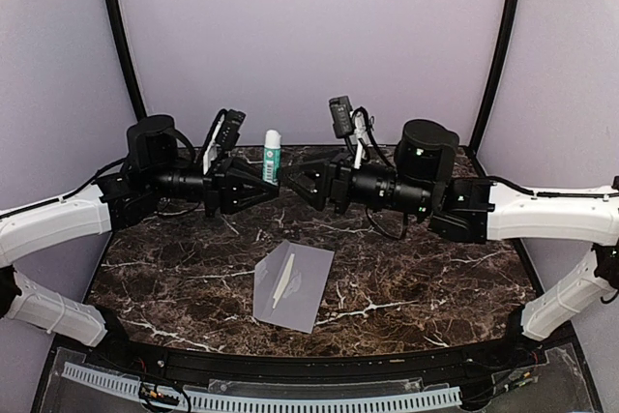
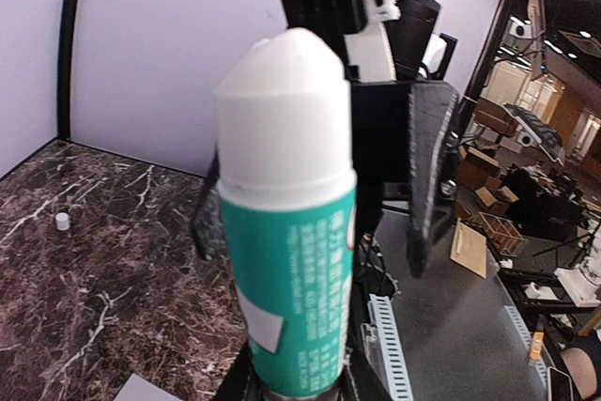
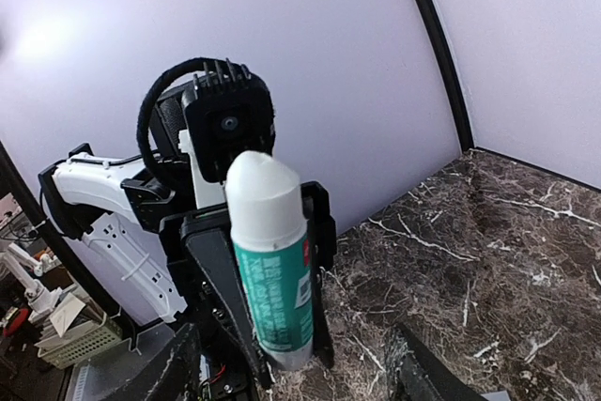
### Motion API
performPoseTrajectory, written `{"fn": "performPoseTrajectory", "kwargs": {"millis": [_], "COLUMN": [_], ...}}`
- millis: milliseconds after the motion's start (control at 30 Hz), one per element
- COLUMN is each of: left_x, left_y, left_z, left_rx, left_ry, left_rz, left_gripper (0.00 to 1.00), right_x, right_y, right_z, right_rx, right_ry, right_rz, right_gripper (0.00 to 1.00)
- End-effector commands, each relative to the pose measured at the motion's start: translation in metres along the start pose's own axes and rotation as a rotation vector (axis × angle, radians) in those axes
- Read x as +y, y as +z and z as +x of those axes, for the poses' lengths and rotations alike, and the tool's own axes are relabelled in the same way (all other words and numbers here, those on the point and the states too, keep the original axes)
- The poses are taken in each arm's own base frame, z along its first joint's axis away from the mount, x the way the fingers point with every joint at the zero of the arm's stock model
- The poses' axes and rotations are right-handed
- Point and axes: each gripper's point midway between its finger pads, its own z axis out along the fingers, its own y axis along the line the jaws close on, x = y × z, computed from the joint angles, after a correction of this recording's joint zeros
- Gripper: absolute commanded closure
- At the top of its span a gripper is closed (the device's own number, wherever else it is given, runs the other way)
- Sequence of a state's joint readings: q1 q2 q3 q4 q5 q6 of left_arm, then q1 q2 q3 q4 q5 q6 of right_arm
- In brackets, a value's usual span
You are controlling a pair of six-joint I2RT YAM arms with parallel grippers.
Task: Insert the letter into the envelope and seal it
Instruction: Unscrew the solid glue.
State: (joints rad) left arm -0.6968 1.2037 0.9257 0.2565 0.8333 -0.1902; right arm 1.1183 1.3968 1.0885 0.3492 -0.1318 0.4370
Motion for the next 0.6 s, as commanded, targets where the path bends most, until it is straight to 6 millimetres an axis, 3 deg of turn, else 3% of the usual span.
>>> {"fn": "performPoseTrajectory", "kwargs": {"millis": [0,100,267,567], "left_x": [-0.033,-0.037,-0.039,-0.039], "left_y": [-0.001,-0.001,0.000,0.002], "left_z": [-0.001,0.000,0.001,0.004], "left_rx": [0.005,0.009,0.014,0.026], "left_ry": [0.016,0.017,0.016,0.007], "left_rz": [0.209,0.231,0.246,0.255], "left_gripper": [1.00,1.00,1.00,1.00], "right_x": [0.027,0.027,0.035,0.041], "right_y": [-0.009,-0.006,0.002,0.011], "right_z": [-0.019,-0.019,-0.015,-0.011], "right_rx": [-0.043,-0.035,-0.006,0.013], "right_ry": [-0.019,-0.024,-0.034,-0.031], "right_rz": [-0.196,-0.218,-0.279,-0.327], "right_gripper": [0.37,0.38,0.54,0.62]}}
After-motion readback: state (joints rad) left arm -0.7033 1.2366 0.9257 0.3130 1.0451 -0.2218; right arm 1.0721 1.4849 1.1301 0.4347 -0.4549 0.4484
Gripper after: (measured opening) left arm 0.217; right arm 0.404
